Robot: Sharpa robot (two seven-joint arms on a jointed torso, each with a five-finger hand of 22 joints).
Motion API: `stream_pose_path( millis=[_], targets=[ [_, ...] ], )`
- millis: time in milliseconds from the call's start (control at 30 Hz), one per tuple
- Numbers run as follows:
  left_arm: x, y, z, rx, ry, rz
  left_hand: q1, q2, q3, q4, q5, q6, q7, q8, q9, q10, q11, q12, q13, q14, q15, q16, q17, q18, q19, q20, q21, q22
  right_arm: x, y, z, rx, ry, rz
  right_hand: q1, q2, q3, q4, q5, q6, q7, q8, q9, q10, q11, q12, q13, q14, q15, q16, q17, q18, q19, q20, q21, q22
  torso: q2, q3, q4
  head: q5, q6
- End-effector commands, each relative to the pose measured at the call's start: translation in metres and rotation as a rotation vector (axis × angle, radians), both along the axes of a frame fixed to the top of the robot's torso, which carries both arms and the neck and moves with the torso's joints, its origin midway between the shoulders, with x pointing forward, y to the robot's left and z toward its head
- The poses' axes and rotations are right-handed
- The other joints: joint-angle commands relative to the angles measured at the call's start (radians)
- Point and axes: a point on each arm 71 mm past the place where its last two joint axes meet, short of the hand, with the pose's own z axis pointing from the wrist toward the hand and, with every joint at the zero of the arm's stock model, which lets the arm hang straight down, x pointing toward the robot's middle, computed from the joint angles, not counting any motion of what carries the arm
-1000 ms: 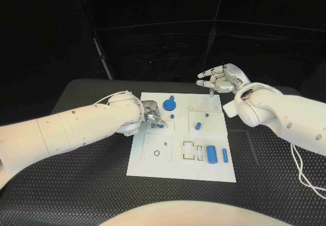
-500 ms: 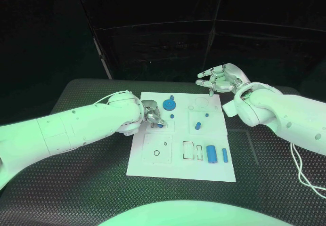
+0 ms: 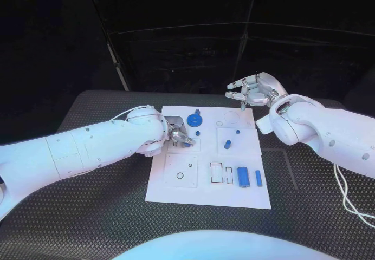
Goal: Assemble the parts on the task board
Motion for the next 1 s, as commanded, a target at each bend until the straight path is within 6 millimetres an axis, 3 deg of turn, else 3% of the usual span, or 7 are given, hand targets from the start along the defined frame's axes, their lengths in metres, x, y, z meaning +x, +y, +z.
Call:
stream_pose_path(
  millis=[33,267,733,1000],
  targets=[
    [-0.002,0.0,-0.004,0.009,0.017,-0.007,-0.016,0.001,-0.009,0.001,0.002,0.009,-0.001,0.003,0.001,0.01,0.0,0.007,0.003,0.107,-0.006,0.003,0.263,-0.02,0.012,0.0,0.007,0.09,0.0,0.001,0.002,0.0,-0.004,0.01,-0.01,0.003,0.001,0.007,0.001,-0.007,0.001,0.006,0.002,-0.005,0.001,0.005,-0.001,-0.003,0.004,-0.004,0.001,0.006,0.007,-0.002,-0.006,-0.001,0.0,0.0,-0.0001,0.0,-0.001],
    [-0.001,0.002,-0.004,0.012,0.019,-0.004,-0.035,-0.002,-0.022,0.009,0.002,0.016,-0.002,0.005,0.002,0.014,-0.001,0.011,0.009,0.107,-0.006,0.003,0.263,-0.021,0.013,0.0,0.008,0.092,0.0,0.001,0.001,0.0,-0.004,0.01,-0.01,0.003,0.001,0.007,0.001,-0.007,0.001,0.006,0.002,-0.005,0.001,0.005,-0.001,-0.003,0.004,-0.004,0.001,0.006,0.007,-0.002,-0.006,-0.001,0.0,0.0,0.0,-0.001,-0.002],
    [0.0,0.008,-0.003,0.023,0.008,0.004,-0.01,0.002,-0.01,-0.019,0.002,0.015,-0.007,0.006,0.004,0.014,-0.005,0.011,0.01,0.107,-0.009,0.003,0.263,-0.02,0.013,-0.002,0.006,0.092,0.001,0.001,0.001,0.0,-0.004,0.01,-0.012,0.004,0.001,0.008,0.001,-0.007,0.001,0.007,0.002,-0.006,0.001,0.005,-0.002,-0.003,0.004,-0.004,0.0,0.006,0.007,-0.002,-0.007,-0.002,0.0,-0.0003,0.0003,-0.001,-0.003],
    [0.0,0.012,-0.001,0.041,-0.013,0.003,0.046,0.009,0.016,-0.072,0.003,0.011,-0.011,0.007,0.008,0.015,-0.008,0.01,0.011,0.107,-0.012,0.003,0.263,-0.02,0.013,-0.005,0.005,0.092,0.001,0.001,0.001,0.0,-0.004,0.01,-0.013,0.004,0.001,0.009,0.002,-0.007,0.001,0.007,0.002,-0.005,0.001,0.006,-0.002,-0.003,0.004,-0.004,0.001,0.006,0.008,-0.002,-0.007,-0.001,0.0,-0.0002,0.0007,-0.001,-0.003]
  ],
)
